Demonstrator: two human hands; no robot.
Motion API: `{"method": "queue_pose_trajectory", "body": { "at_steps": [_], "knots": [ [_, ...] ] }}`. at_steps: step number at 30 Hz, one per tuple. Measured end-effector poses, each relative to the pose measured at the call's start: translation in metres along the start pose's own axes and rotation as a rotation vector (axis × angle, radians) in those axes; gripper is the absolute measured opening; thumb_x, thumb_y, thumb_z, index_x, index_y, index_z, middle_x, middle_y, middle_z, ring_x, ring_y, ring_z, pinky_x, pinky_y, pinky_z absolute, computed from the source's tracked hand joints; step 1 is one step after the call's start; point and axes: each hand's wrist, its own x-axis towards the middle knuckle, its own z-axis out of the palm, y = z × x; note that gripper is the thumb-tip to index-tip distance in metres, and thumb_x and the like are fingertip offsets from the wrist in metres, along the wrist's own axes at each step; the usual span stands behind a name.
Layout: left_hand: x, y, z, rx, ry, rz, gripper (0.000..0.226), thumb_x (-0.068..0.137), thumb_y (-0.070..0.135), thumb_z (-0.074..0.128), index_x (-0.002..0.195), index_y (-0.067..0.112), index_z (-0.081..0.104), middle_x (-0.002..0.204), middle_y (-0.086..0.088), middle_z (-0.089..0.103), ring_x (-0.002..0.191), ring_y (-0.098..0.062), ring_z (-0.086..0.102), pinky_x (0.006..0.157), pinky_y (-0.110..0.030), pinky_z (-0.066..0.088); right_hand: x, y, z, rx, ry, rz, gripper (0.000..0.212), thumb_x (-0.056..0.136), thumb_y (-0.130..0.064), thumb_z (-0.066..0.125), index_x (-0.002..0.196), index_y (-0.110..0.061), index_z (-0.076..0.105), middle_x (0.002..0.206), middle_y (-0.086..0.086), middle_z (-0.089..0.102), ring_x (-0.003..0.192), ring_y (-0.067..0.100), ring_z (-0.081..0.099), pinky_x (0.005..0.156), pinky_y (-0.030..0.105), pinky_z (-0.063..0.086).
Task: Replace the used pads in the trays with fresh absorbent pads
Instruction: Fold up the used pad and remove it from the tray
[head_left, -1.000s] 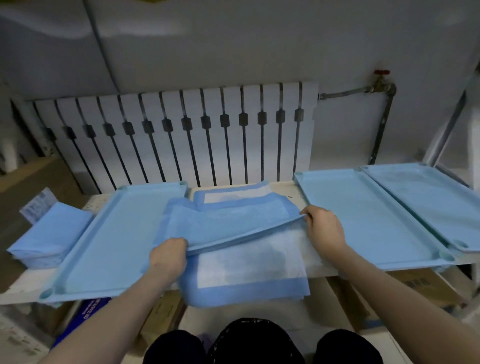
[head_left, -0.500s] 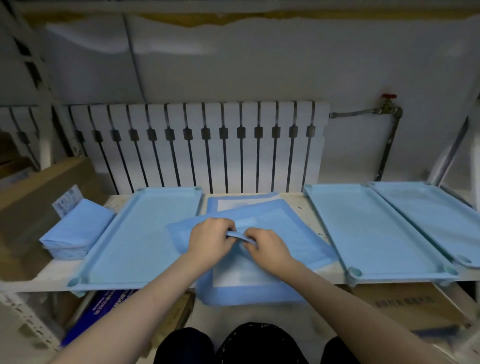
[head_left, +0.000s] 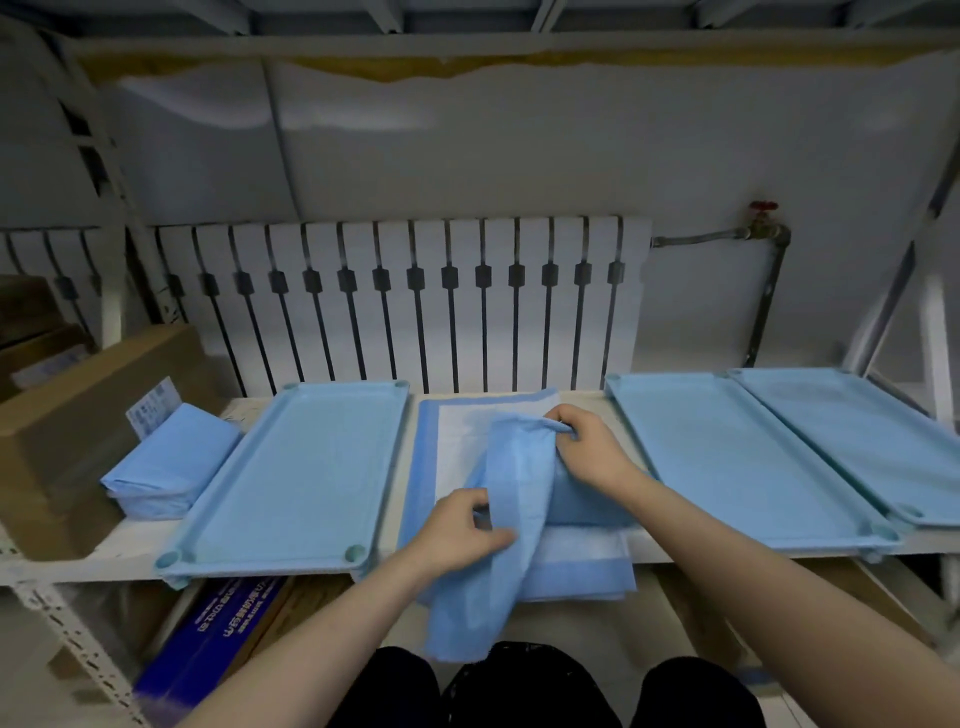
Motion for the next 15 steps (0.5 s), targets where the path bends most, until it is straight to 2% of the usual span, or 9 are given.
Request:
{"method": "queue_pose_trajectory", "body": {
  "at_steps": [1,2,3,5,7,9,11,13,15],
  "knots": [
    [0.003,0.005,0.002,-0.042,0.035,-0.007,0.019,0.066,0.035,0.068,0.062,0.022,0.056,0.059,0.014,0.053,0.053,-0.001,0.045,0.057,-0.025,0.039,0.001,-0.003,-0.002,0.008,-0.004,-0.007,0.042,0.076,0.015,0.035,0.062,-0.022,0.047,0.066,-0.004,0.052,0.067,0.013,0.047,0.061,0.025,0.035],
    [0.006,0.010,0.001,-0.075,0.042,0.000,0.027,0.071,0.033,0.067,0.060,0.013,0.054,0.058,0.009,0.047,0.053,-0.005,0.041,0.056,-0.026,0.033,0.002,-0.007,-0.006,0.011,-0.006,-0.007,0.042,0.074,0.016,0.035,0.059,-0.021,0.045,0.062,-0.004,0.049,0.064,0.012,0.043,0.059,0.026,0.033],
    [0.009,0.015,0.000,-0.113,0.062,0.021,0.025,0.078,0.028,0.065,0.067,0.006,0.058,0.063,0.003,0.049,0.060,-0.009,0.043,0.059,-0.027,0.032,0.003,-0.011,-0.009,0.015,-0.005,-0.001,0.041,0.075,0.016,0.035,0.056,-0.020,0.041,0.059,-0.004,0.044,0.060,0.011,0.039,0.057,0.026,0.030],
    [0.015,0.027,-0.009,-0.141,0.133,0.046,0.014,0.092,0.013,0.052,0.092,0.006,0.064,0.084,-0.001,0.059,0.078,-0.013,0.052,0.069,-0.028,0.039,0.004,-0.018,-0.019,0.044,-0.011,0.035,0.038,0.079,0.012,0.036,0.056,-0.019,0.037,0.059,-0.004,0.041,0.057,0.008,0.036,0.056,0.026,0.027],
    [0.020,0.039,-0.020,-0.104,0.226,0.036,0.023,0.097,0.010,0.041,0.108,0.006,0.061,0.101,-0.002,0.062,0.094,-0.018,0.056,0.080,-0.029,0.042,0.003,-0.022,-0.029,0.087,-0.067,0.092,0.027,0.080,0.001,0.040,0.060,-0.016,0.040,0.064,-0.004,0.044,0.058,0.009,0.039,0.057,0.027,0.030],
    [0.027,0.046,-0.027,0.011,0.271,0.046,0.022,0.098,0.013,0.041,0.108,0.006,0.060,0.102,-0.002,0.061,0.098,-0.022,0.056,0.082,-0.029,0.042,-0.001,-0.025,-0.037,0.118,-0.172,0.116,0.009,0.077,-0.015,0.046,0.068,-0.013,0.046,0.069,0.000,0.047,0.062,0.013,0.043,0.059,0.028,0.031],
    [0.029,0.054,-0.034,0.094,0.279,0.083,0.020,0.097,0.021,0.046,0.090,0.008,0.059,0.088,-0.006,0.061,0.090,-0.027,0.056,0.074,-0.031,0.040,-0.005,-0.028,-0.040,0.100,-0.224,0.068,0.017,0.087,-0.024,0.055,0.076,-0.011,0.053,0.072,0.004,0.050,0.066,0.015,0.047,0.060,0.029,0.035],
    [0.025,0.058,-0.041,0.086,0.272,0.137,0.040,0.087,0.043,0.054,0.085,0.003,0.058,0.082,-0.009,0.061,0.082,-0.028,0.057,0.073,-0.036,0.041,-0.008,-0.032,-0.041,0.149,-0.170,0.031,0.023,0.094,-0.026,0.054,0.081,-0.008,0.058,0.074,0.005,0.055,0.067,0.015,0.052,0.061,0.029,0.041],
    [0.018,0.063,-0.047,0.095,0.194,0.161,0.052,0.072,0.056,0.062,0.090,0.008,0.061,0.081,-0.002,0.060,0.075,-0.019,0.056,0.072,-0.036,0.044,-0.009,-0.037,-0.048,0.203,-0.084,0.046,0.026,0.097,-0.029,0.050,0.087,-0.007,0.062,0.082,0.003,0.064,0.074,0.016,0.061,0.070,0.031,0.049]
  ]
}}
